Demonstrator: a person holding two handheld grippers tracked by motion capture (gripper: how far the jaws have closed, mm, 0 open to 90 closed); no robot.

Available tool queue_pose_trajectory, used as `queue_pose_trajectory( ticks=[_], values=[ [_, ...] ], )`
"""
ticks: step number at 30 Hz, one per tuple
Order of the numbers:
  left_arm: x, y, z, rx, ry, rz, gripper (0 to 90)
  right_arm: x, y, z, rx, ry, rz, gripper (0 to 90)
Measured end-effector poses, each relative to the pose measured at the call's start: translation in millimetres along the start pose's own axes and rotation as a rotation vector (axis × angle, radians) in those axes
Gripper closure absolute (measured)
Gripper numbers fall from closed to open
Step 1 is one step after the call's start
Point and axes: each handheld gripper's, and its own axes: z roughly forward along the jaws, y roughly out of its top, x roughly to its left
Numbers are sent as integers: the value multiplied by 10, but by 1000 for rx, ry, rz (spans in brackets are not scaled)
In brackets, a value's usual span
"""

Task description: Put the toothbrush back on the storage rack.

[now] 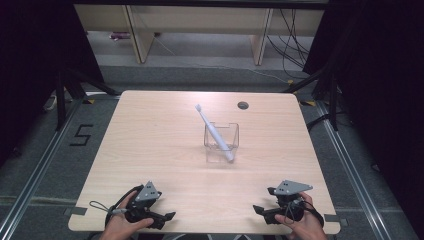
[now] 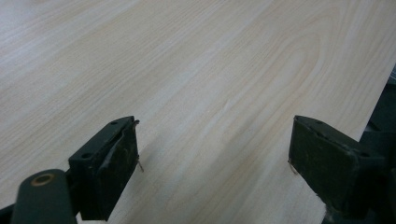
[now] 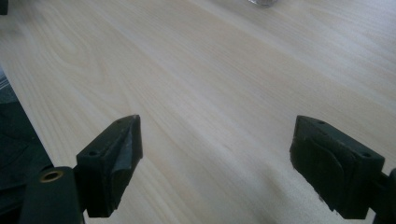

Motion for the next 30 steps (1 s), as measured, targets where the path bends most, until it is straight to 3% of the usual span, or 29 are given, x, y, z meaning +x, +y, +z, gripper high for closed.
queue_pose_trajectory(
  ticks=[4, 11, 12, 13, 27, 30],
  values=[
    [-2, -2, 2, 0, 2, -1, 151, 17, -27, -23, -2, -30, 3, 175],
    [-4, -1, 2, -1, 1, -2, 151, 8, -74, -28, 15, -10, -13, 180],
    [0, 0, 0, 0, -1, -1, 152, 32, -81, -38, 18, -25, 7, 181],
    [0, 0, 0, 0, -1, -1, 151, 38, -82, -52, 12, -53, -11, 181],
    [-2, -1, 2, -1, 1, -1, 151, 78, -144, -91, 34, -39, -12, 168],
    [-2, 0, 1, -1, 2, -1, 151, 83, -160, -98, 48, -55, -4, 168]
  ],
)
